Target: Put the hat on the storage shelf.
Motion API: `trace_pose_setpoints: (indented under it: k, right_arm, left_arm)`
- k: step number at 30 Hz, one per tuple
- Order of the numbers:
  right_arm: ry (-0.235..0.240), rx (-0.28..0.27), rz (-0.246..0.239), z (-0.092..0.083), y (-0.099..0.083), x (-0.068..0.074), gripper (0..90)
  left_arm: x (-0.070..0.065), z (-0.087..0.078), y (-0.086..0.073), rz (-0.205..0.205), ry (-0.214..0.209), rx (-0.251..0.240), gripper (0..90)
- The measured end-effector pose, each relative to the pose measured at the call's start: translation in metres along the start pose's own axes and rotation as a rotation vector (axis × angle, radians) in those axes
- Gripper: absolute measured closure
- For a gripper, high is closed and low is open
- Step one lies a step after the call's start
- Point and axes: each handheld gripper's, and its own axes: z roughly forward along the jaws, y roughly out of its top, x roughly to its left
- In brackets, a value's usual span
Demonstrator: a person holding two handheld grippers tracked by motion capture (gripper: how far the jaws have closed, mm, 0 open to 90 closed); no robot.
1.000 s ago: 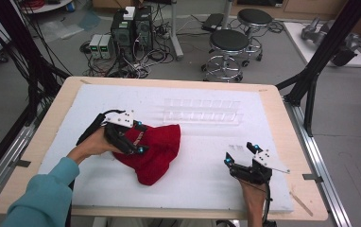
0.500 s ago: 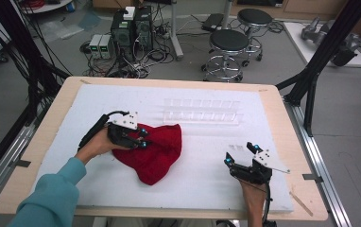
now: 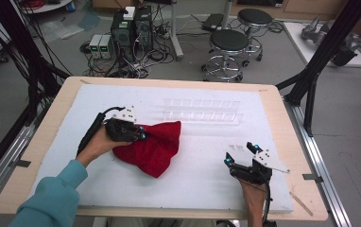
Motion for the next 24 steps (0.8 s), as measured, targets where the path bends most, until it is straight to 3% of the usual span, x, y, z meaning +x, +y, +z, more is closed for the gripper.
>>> trace_pose_setpoints:
  k: [7,15,19,24]
  right_arm:
    - [-0.005,-0.001,0.01,0.0,0.0,-0.001,8.9]
    - [-0.003,0.001,0.016,0.0,0.0,-0.001,8.9]
    - [-0.01,0.0,0.015,0.0,0.0,-0.001,8.9]
    - [-0.016,-0.006,0.02,0.0,0.001,-0.001,8.9]
  left_arm:
    - [-0.006,-0.012,0.008,-0.051,0.052,-0.057,86.1]
    - [-0.015,-0.027,0.02,-0.122,0.094,-0.178,86.4]
    - [-0.018,-0.032,0.024,-0.191,0.11,-0.265,86.4]
    - [-0.024,-0.032,0.03,-0.205,0.133,-0.317,86.5]
